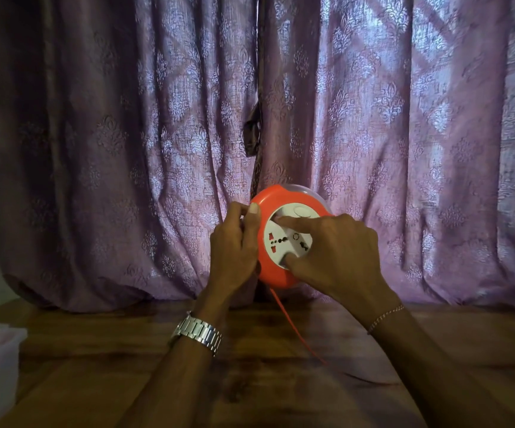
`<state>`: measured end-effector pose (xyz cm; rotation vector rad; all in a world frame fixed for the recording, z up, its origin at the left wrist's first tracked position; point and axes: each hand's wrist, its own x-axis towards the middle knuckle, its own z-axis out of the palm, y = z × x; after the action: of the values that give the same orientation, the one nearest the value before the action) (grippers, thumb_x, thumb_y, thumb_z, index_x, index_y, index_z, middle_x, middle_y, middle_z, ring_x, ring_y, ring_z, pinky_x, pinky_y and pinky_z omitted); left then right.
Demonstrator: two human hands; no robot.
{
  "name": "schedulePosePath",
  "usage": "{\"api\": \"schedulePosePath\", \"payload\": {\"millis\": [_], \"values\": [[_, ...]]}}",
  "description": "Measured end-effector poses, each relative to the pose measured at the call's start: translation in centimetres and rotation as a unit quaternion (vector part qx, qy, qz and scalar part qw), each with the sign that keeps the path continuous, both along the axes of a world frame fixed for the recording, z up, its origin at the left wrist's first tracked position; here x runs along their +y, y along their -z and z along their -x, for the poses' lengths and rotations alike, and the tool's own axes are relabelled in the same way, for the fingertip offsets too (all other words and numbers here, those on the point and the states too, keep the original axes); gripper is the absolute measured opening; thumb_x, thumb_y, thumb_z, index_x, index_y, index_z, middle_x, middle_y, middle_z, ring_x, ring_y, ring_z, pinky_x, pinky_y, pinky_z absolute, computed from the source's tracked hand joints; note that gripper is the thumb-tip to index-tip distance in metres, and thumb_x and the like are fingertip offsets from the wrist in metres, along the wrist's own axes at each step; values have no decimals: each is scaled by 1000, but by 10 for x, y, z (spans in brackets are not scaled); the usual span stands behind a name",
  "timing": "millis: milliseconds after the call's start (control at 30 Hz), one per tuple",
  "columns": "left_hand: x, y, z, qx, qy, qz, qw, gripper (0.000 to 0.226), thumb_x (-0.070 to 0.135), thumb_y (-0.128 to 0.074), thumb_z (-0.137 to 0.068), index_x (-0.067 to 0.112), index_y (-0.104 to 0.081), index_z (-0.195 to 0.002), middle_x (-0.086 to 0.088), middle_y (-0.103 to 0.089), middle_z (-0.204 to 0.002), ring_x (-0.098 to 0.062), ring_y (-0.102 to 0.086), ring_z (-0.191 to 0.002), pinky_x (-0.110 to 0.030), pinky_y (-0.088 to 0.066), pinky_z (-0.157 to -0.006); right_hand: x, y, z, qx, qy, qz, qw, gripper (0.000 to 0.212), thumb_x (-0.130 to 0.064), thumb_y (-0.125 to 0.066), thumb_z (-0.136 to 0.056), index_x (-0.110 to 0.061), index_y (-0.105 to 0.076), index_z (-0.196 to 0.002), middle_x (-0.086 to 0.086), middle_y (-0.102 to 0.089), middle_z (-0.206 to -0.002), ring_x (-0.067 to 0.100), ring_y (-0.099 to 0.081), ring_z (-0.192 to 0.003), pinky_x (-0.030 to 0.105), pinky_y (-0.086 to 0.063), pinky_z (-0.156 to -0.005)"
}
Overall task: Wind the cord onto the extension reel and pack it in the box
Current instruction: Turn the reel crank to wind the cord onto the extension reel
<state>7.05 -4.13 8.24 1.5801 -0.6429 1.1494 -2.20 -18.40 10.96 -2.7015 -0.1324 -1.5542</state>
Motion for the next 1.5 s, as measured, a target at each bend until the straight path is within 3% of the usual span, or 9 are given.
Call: {"api": "schedulePosePath", "payload": {"millis": [133,400,567,900,1067,1167,1300,1400,1500], "values": [[3,1,-1,0,-7,-12,1000,35,56,-35,-99,27,-45,-82,8,-48,-52,-1,-53,-54,-15,-30,-47,0,5,-8,0,-1,-6,1000,70,-61,-58,-58,-61,-45,-127,-2,-74,-97,31,-66,-82,35,-51,-67],[1,2,-2,16,-2,-13,1000,34,50,-35,-103,24,-48,-85,7,-53,-57,-5,-53,-54,-29,-36,-51,3,9,-12,-50,-6,-41,998,68,-65,-59,-56,-54,-53,-123,-5,-75,-95,31,-67,-79,34,-53,-65],[1,0,0,15,1,-10,1000,31,47,-36,-103,25,-46,-84,5,-54,-59,-12,-57,-57,-34,-41,-51,8,13,-11,-88,0,-78,993,66,-67,-61,-56,-48,-60,-120,-1,-74,-78,32,-67,-73,34,-53,-61],[2,1,3,16,16,-6,1000,35,45,-36,-103,16,-49,-85,7,-52,-61,-17,-52,-58,-41,-44,-56,9,17,-16,-77,-20,-113,990,72,-81,-49,-67,-40,-56,-125,4,-74,-87,33,-67,-81,37,-52,-68],[1,-2,6,16,19,4,1000,33,44,-36,-103,20,-47,-83,7,-52,-61,-12,-51,-57,-41,-44,-56,2,12,-17,-96,6,-44,994,71,-84,-47,-70,-34,-59,-120,4,-73,-80,30,-68,-72,33,-49,-58],[3,-3,4,19,23,12,999,34,43,-36,-103,18,-46,-82,3,-54,-63,-20,-54,-60,-46,-47,-57,-2,6,-11,-139,-9,1,990,58,-75,-57,-74,-30,-64,-110,0,-70,-84,23,-64,-80,29,-43,-52],[4,-4,2,16,21,18,999,34,44,-37,-104,21,-45,-79,6,-50,-59,-6,-47,-53,-41,-43,-55,-4,-4,-3,-2,-122,19,992,30,-44,-58,-87,-33,-59,-114,-1,-55,-115,22,-47,-110,41,-52,-69],[3,-3,2,10,22,18,1000,32,42,-37,-104,27,-42,-76,9,-48,-57,-3,-48,-52,-28,-38,-51,-4,-8,2,92,-131,44,986,48,-19,-51,-83,-36,-50,-127,1,-45,-135,25,-39,-122,49,-49,-85],[4,-4,2,17,25,24,999,32,42,-37,-104,27,-42,-76,7,-49,-58,-5,-47,-52,-40,-42,-54,-8,-14,8,116,-136,77,981,60,-10,-51,-76,-41,-51,-129,1,-41,-141,27,-35,-124,48,-50,-85]]}}
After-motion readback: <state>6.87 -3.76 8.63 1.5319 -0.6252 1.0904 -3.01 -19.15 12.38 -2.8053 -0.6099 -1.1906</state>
